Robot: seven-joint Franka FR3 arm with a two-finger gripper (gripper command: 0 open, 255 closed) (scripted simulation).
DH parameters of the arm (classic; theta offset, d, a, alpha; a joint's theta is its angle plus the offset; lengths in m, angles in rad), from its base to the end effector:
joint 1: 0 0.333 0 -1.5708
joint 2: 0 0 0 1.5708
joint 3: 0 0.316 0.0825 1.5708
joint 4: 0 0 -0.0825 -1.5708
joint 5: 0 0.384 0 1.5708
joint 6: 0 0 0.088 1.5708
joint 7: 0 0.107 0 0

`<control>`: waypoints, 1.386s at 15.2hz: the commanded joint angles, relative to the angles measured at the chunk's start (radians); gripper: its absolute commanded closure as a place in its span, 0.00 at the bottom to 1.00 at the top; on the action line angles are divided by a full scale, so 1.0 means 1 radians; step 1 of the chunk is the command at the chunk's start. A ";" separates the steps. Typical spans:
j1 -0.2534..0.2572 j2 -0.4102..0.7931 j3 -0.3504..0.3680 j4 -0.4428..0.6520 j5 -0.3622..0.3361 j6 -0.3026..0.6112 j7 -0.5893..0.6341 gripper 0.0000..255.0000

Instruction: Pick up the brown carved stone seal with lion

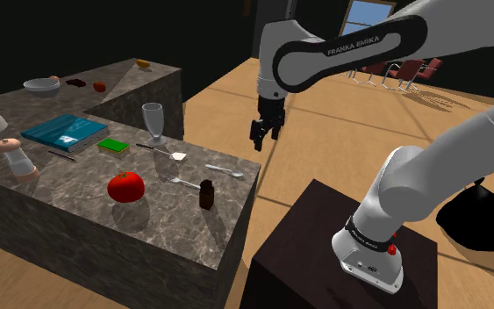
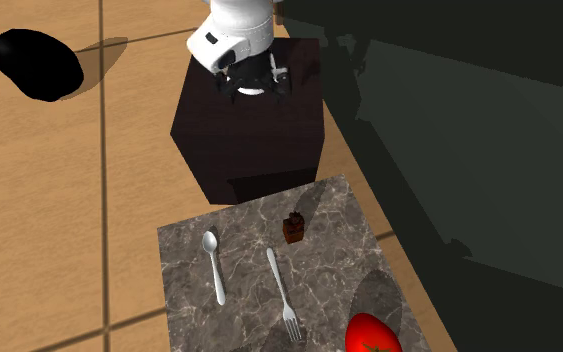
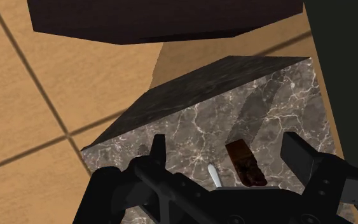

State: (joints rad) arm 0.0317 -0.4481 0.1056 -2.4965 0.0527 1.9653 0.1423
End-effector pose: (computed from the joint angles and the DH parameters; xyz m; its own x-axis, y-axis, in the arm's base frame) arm 0.3913 0.0581 0.4353 0.9957 -0.0399 -0.0839 -0.0392 -0.9992 0.0109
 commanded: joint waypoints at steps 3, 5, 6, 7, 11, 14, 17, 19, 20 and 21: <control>0.004 0.160 0.031 0.044 -0.004 0.123 0.043 0.00; 0.006 0.238 0.045 0.070 -0.012 0.177 0.066 0.00; 0.007 0.277 0.051 0.085 -0.017 0.202 0.078 0.00; 0.008 0.317 0.057 0.101 -0.023 0.227 0.091 0.00; 0.015 0.477 0.073 0.181 -0.058 0.310 0.144 0.00; 0.026 0.598 0.077 0.254 -0.091 0.359 0.186 0.00; 0.043 0.718 0.073 0.339 -0.125 0.394 0.225 0.00; 0.057 0.798 0.068 0.402 -0.145 0.411 0.248 0.00; 0.064 0.837 0.064 0.436 -0.154 0.417 0.259 0.00; 0.072 0.877 0.060 0.471 -0.163 0.422 0.269 0.00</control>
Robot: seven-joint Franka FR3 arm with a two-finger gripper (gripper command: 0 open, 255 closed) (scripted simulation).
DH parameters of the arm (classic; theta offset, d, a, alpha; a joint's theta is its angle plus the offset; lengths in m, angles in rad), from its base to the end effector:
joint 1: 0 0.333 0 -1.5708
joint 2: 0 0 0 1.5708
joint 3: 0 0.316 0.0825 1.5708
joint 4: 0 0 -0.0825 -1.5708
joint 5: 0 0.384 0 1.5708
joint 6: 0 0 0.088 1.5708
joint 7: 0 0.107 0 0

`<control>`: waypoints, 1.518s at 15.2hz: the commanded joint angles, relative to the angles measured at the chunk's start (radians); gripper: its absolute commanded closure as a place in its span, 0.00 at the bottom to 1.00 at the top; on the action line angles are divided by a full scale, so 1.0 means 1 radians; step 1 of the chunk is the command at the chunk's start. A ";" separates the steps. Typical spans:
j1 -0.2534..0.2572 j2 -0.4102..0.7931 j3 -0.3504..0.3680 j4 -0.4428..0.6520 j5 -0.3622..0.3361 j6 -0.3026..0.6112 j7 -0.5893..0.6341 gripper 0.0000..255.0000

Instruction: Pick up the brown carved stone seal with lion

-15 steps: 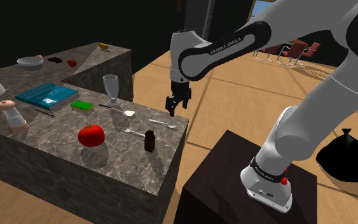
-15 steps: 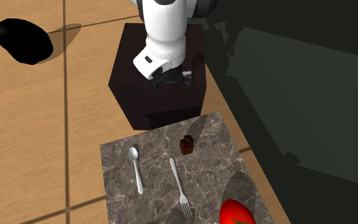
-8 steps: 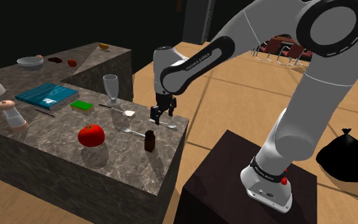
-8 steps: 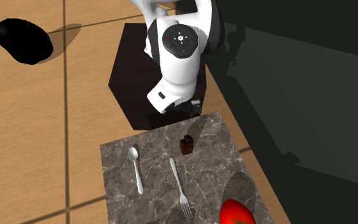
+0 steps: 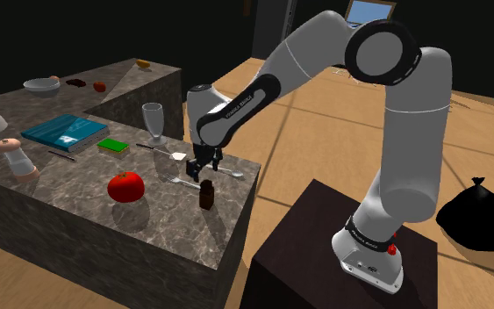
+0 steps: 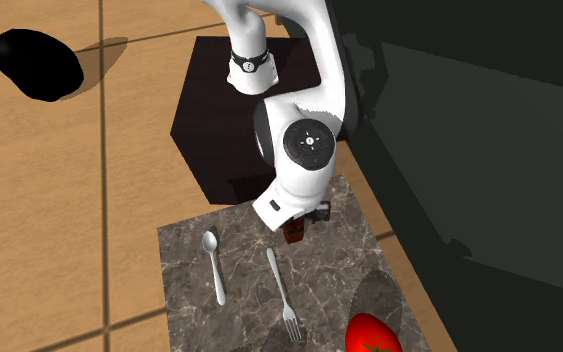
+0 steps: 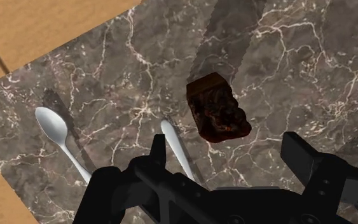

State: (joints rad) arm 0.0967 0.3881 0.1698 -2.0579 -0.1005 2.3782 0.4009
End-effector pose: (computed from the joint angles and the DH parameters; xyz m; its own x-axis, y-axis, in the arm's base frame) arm 0.5664 0.1520 0.2428 0.9960 -0.0706 -0.0552 -0.0693 -0.9973 0.0244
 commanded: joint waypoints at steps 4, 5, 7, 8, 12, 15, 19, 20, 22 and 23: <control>0.011 0.073 -0.010 0.034 -0.018 0.040 0.016 0.00; 0.013 0.084 -0.011 0.034 -0.020 0.050 0.017 0.00; 0.015 0.105 -0.015 0.036 -0.025 0.070 0.021 0.00; 0.017 0.122 -0.018 0.037 -0.029 0.085 0.024 0.00; 0.018 0.122 -0.018 0.038 -0.029 0.085 0.024 1.00; 0.018 0.123 -0.018 0.038 -0.029 0.085 0.024 1.00; 0.018 0.122 -0.017 0.039 -0.029 0.084 0.024 1.00; 0.017 0.122 -0.018 0.037 -0.029 0.085 0.024 1.00; 0.015 0.100 -0.014 0.035 -0.024 0.066 0.020 1.00; 0.013 0.090 -0.012 0.034 -0.022 0.056 0.019 1.00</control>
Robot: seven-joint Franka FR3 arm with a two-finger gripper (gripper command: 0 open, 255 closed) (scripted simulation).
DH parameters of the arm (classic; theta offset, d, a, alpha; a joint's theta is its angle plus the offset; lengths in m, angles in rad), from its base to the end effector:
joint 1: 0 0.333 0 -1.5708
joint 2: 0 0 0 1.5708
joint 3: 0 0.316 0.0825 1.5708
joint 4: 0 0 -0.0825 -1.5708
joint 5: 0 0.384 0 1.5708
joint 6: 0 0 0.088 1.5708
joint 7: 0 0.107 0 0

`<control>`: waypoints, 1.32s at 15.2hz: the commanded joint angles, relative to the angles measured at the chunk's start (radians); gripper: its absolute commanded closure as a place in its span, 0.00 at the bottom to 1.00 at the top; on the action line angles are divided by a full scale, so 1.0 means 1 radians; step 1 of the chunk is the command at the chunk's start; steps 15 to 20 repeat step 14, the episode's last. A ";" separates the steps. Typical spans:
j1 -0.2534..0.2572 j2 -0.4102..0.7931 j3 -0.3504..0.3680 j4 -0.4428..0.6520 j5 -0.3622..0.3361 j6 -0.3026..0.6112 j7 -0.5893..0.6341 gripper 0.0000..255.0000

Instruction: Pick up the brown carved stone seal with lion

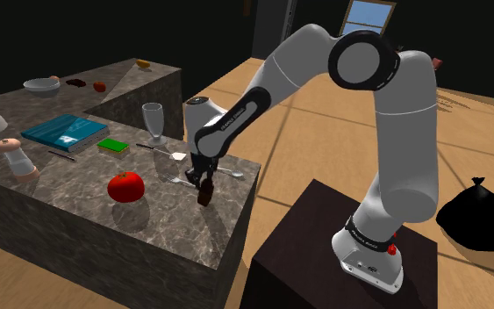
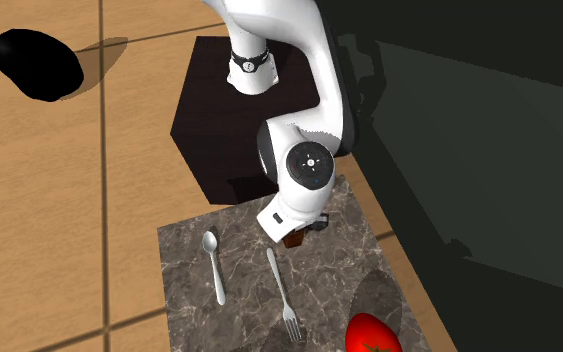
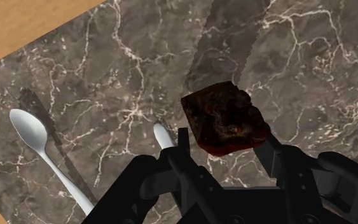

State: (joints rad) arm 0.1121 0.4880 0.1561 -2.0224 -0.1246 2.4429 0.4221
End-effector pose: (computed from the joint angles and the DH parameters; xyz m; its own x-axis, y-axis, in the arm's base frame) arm 0.5746 0.1565 0.2028 0.9960 -0.0723 -0.0531 -0.0710 -0.9972 0.0253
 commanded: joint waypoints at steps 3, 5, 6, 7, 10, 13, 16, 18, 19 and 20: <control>-0.006 -0.041 0.007 -0.002 0.010 -0.039 -0.008 1.00; -0.008 -0.062 0.010 -0.001 0.015 -0.060 -0.011 1.00; -0.009 -0.071 0.011 -0.001 0.018 -0.070 -0.013 1.00; -0.010 -0.081 0.013 0.000 0.020 -0.080 -0.015 1.00; -0.013 -0.110 0.017 0.004 0.028 -0.112 -0.020 1.00; -0.015 -0.130 0.019 0.008 0.033 -0.136 -0.024 1.00; -0.015 -0.130 0.019 0.008 0.033 -0.136 -0.023 1.00; -0.015 -0.130 0.019 0.008 0.033 -0.136 -0.023 1.00; -0.015 -0.130 0.019 0.008 0.033 -0.136 -0.023 1.00; -0.015 -0.130 0.019 0.008 0.033 -0.136 -0.023 1.00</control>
